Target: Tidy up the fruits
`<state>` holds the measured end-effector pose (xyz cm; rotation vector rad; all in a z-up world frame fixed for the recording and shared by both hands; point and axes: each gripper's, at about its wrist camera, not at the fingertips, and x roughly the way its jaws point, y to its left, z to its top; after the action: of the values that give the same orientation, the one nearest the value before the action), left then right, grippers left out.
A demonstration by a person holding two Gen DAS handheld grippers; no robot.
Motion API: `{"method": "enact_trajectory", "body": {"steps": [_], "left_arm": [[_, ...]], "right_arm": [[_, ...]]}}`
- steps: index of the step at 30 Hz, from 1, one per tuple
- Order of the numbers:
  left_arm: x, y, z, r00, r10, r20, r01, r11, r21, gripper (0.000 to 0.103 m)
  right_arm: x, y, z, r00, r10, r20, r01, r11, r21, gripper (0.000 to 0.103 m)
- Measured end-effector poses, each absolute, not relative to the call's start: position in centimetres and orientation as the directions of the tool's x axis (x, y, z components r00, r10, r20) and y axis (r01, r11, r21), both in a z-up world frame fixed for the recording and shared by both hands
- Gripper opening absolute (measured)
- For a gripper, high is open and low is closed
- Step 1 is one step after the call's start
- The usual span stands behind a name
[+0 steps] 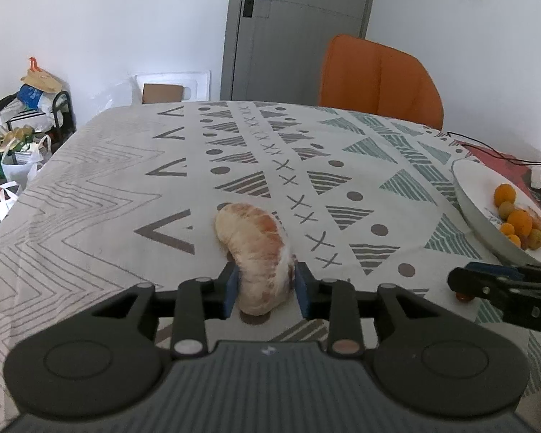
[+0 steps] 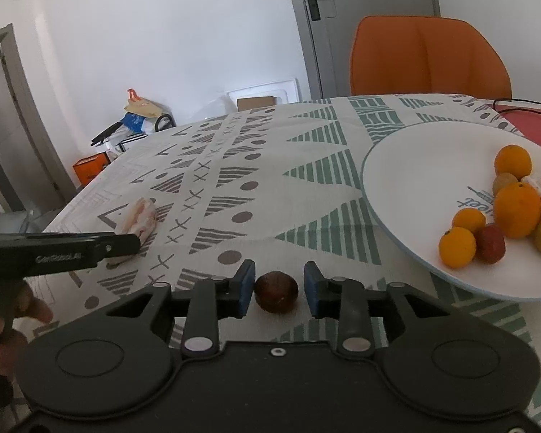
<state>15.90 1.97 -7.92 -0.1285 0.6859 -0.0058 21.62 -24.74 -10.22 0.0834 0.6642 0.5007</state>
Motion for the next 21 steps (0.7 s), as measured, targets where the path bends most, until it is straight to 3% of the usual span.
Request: {"method": "enact_trajectory", "body": {"steps": [18, 19, 21], "left_arm": [[17.9, 0.9, -8.3, 0.788, 0.001, -0.616, -0.048, 0.997, -0.060, 0.034], [17.9, 1.0, -8.3, 0.790, -0.002, -0.613, -0.043, 0.997, -0.059, 0.034], [17.6, 1.5, -8.3, 0.792, -0.025, -0.610, -0.038, 0.995, -0.090, 0.033]], "right_arm": [[19.8, -24.7, -10.1, 0.665, 0.458, -0.590, -0.470, 0.870, 0.146, 0.039], [19.8, -24.7, -10.1, 0.667, 0.455, -0.590, -0.469, 0.872, 0.142, 0.037], [19.9, -24.8, -10.0, 0.672, 0.440, -0.596, -0.458, 0.879, 0.133, 0.021]]}}
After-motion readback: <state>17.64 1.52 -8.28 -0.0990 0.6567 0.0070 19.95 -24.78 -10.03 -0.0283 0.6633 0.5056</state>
